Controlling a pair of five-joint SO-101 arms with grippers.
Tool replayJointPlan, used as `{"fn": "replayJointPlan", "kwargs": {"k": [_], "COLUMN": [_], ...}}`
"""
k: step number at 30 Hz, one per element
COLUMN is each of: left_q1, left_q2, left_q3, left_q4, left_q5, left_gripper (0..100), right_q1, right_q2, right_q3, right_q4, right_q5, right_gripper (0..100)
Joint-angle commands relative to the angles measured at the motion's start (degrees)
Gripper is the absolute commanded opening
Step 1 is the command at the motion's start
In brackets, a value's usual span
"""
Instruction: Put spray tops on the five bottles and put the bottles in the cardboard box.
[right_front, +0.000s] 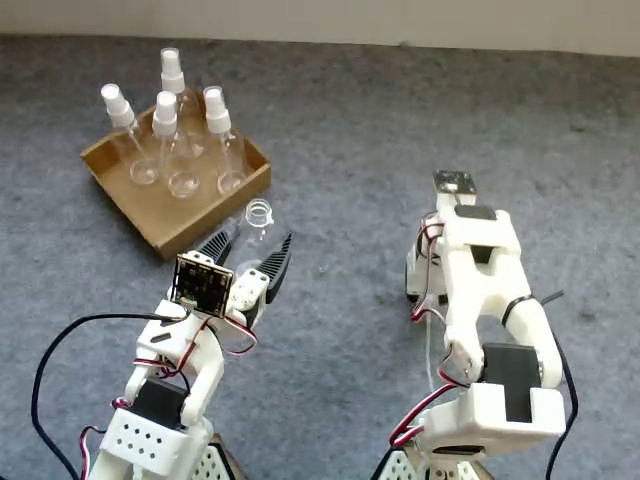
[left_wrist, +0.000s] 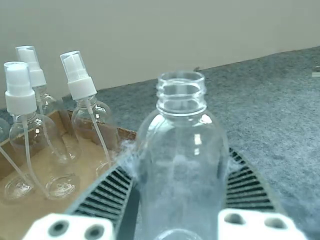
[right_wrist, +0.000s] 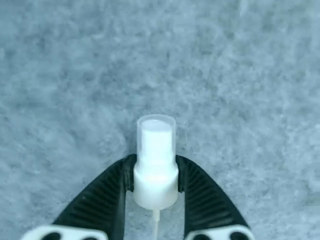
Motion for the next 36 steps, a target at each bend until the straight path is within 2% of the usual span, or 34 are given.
{"fn": "replayJointPlan", "kwargs": {"k": [1,10,21,29,33,36], "left_q1": [3.74,4.70,15.78,25.36,26.07,25.80], "left_q2": [-1.01,-1.19,-1.10,-1.10,-1.10,-1.10], "left_q3": [1.54,1.54,1.54,1.54,1.54,1.54], "left_q4": [-1.49,-0.18,0.35,6.59,6.77,6.77], "left_q5": [0.44,0.44,0.44,0.35,0.35,0.35], "left_gripper": [6,6,6,6,6,6], "right_q1": [-0.13,-0.48,-1.71,-1.89,-6.55,-12.97], "right_q2": [-3.12,-23.69,-44.97,-53.49,-58.42,-61.93], "right_q3": [-6.02,-14.37,-14.37,-14.37,-14.29,-14.29], "right_q4": [0.22,7.87,7.87,6.46,3.30,2.95], "right_q5": [1.23,1.32,1.49,1.14,1.05,1.05], "right_gripper": [1.8,1.8,1.8,1.8,1.8,1.8]}}
